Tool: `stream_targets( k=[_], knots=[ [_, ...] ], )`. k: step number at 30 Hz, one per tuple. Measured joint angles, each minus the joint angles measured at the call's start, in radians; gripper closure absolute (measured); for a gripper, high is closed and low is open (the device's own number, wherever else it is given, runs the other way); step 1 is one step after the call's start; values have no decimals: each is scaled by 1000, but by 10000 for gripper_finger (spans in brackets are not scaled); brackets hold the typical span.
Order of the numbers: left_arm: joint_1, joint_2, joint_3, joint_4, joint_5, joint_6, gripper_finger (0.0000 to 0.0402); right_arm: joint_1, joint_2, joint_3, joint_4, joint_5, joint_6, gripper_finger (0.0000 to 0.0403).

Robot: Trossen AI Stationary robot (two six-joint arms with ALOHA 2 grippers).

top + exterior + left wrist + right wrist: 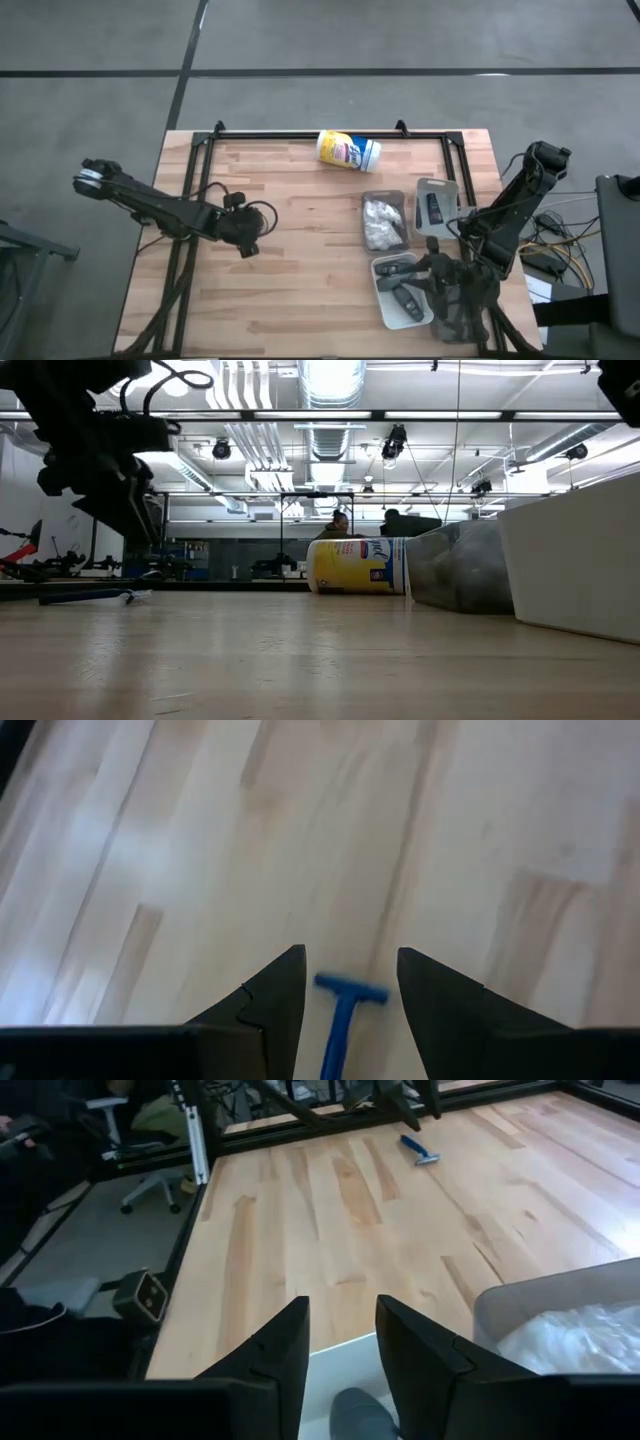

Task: Pick & Place Travel size toiletries
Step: Put the razor into the bottom black bin

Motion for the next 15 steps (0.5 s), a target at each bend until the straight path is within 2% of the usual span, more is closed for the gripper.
stream_targets(
  k=[4,8,15],
  knots=[
    [15,3,0,-77,5,-62,236,-20,0,-14,13,-1,0,297],
    [36,3,-10,-104,12,-113,236,-32,0,-17,26,-46,-3,304],
    [74,3,-103,-69,117,-117,236,-34,0,-17,59,-72,-15,320]
  ],
)
